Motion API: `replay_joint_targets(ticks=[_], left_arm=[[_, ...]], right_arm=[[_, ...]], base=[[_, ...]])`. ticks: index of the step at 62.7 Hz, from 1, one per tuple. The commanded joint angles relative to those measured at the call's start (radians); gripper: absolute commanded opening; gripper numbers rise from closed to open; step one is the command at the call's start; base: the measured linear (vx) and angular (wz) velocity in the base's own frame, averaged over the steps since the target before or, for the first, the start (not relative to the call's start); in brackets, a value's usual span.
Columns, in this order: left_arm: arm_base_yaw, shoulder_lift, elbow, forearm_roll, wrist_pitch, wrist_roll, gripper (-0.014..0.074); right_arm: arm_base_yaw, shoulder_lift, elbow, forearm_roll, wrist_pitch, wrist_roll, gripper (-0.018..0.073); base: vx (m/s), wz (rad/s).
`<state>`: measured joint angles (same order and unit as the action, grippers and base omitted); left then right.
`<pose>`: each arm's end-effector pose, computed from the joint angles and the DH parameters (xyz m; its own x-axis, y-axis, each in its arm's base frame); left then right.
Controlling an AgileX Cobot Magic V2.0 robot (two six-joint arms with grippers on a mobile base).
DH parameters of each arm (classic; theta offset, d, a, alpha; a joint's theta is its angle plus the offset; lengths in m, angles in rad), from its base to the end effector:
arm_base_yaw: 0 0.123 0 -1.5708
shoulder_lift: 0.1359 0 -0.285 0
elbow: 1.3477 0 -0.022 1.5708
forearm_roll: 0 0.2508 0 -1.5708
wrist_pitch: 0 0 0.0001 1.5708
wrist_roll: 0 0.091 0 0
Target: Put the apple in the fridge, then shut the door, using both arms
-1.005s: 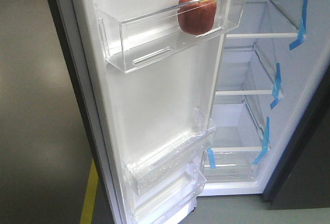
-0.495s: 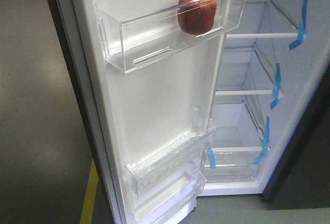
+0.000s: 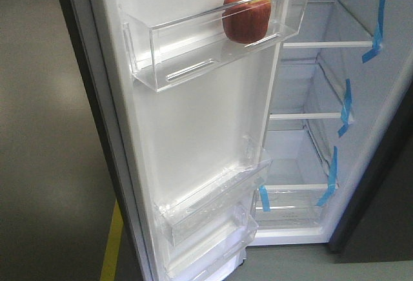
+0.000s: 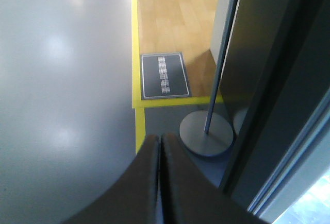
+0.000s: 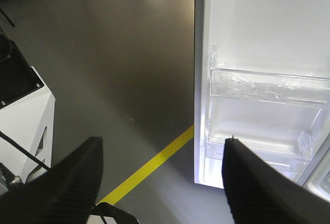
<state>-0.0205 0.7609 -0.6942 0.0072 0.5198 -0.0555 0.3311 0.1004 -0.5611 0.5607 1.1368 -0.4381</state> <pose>0.1522 -0.0028 0.3292 -0.4790 -0.0394 -0.8769 -0.0062 0.9991 -0.0415 -0.0194 0.0398 0.2993 -0.3423 -0.2834 -0.8958 -0.7536 0.6522 0.0816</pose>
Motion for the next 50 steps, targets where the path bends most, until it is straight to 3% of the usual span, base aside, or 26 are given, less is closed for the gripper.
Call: replay_joint_targets(ticks=[1,20,39,50], left_arm=[[0.001,0.084,-0.056,-0.001,-0.106,-0.003,-0.0006],[0.001,0.313,-0.073,-0.001,-0.234,-0.003,-0.0006],[0.001,0.633,-0.374,-0.001,0.08,0.056,-0.0006],[0.001,0.786,-0.529,-0.007,0.175,0.085,-0.0006]], right_arm=[[-0.001,0.016,-0.019,0.031,-0.053,-0.005,0.0472],[-0.001,0.016,-0.019,0.031,-0.053,-0.005,0.0472],[-0.001,0.016,-0.019,0.031,-0.053,-0.005,0.0472],[-0.001,0.016,-0.019,0.031,-0.053,-0.005,0.0472]], base=[[0.0,0.0],[0.0,0.0],[0.0,0.0],[0.0,0.0]])
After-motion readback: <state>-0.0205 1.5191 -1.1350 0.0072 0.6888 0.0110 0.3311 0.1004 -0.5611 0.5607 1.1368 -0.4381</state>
